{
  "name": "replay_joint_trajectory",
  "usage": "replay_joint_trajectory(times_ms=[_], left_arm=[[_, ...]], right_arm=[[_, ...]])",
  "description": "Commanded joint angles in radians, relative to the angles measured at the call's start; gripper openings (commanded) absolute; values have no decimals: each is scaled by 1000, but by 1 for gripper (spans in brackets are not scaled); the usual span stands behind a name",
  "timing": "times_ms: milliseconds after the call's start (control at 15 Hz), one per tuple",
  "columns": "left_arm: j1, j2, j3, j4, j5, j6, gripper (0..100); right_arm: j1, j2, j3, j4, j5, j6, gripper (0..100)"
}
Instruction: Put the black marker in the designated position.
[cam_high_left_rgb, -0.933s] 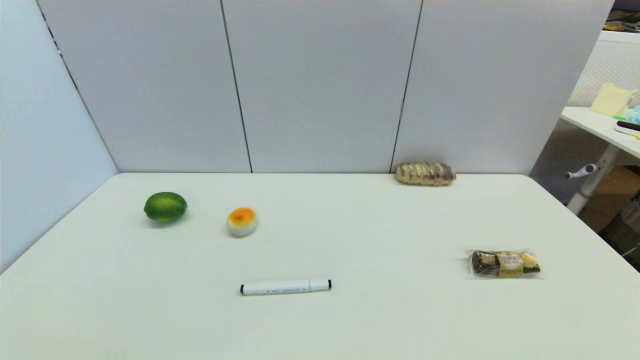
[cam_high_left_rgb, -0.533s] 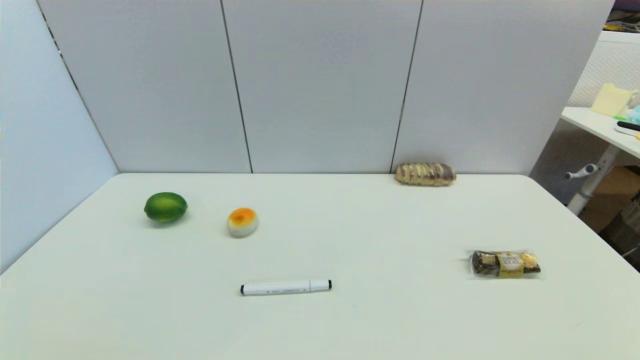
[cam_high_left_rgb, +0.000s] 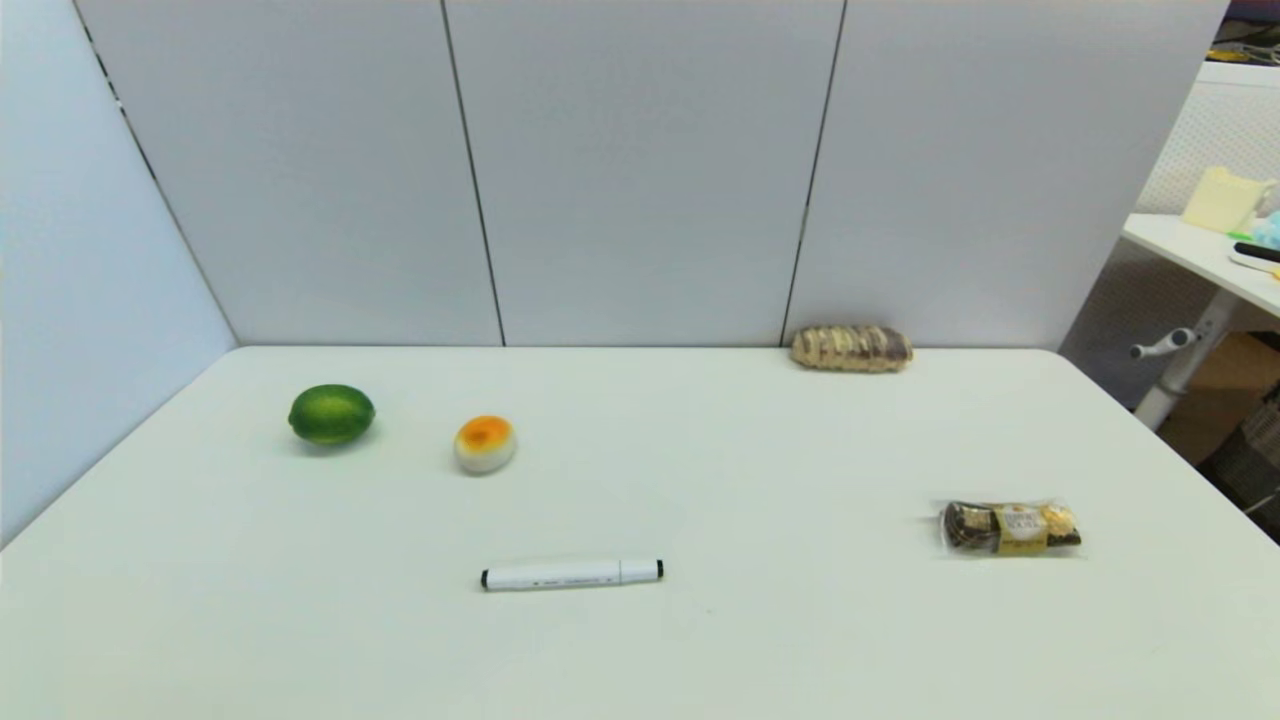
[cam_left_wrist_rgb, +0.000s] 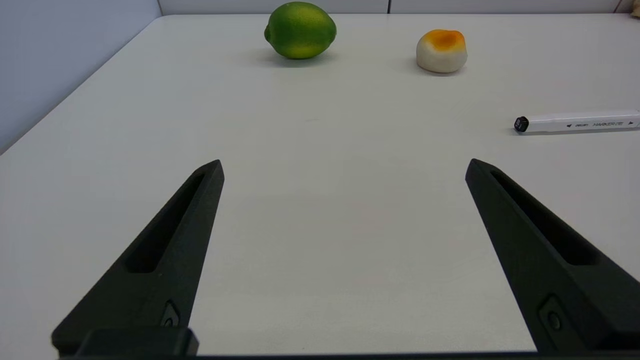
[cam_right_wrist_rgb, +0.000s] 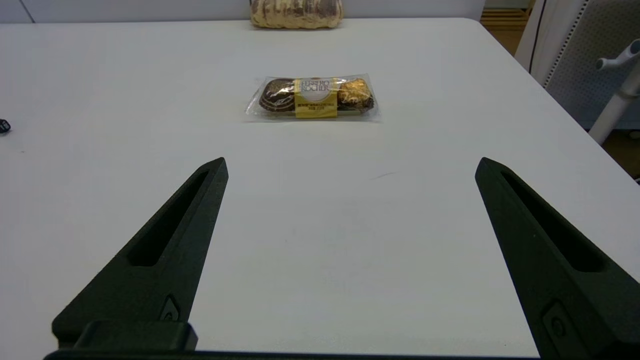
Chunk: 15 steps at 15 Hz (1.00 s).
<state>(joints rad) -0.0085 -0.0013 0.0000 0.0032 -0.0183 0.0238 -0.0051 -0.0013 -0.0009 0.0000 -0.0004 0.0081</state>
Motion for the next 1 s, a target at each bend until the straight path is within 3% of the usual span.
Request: replay_joint_trajectory(times_ms=[67, 267, 400, 600, 867, 1000], left_arm=[[-1, 1, 0, -2, 1, -2, 100], [-1, 138, -83, 12, -8, 22, 100], [-28, 460, -299, 46, -8, 176, 100], [-76, 868, -683, 207, -61, 344, 100], [-237, 1359, -1193, 624, -183, 524, 100], [-303, 1528, -1358, 710, -219, 608, 100]], right_arm=[[-1, 1, -1, 0, 0, 0, 100], [-1, 1, -1, 0, 0, 0, 100], [1, 1, -1, 0, 0, 0, 100], [-1, 1, -1, 0, 0, 0, 100], [-1, 1, -1, 0, 0, 0, 100], [-1, 1, 1, 0, 0, 0, 100]])
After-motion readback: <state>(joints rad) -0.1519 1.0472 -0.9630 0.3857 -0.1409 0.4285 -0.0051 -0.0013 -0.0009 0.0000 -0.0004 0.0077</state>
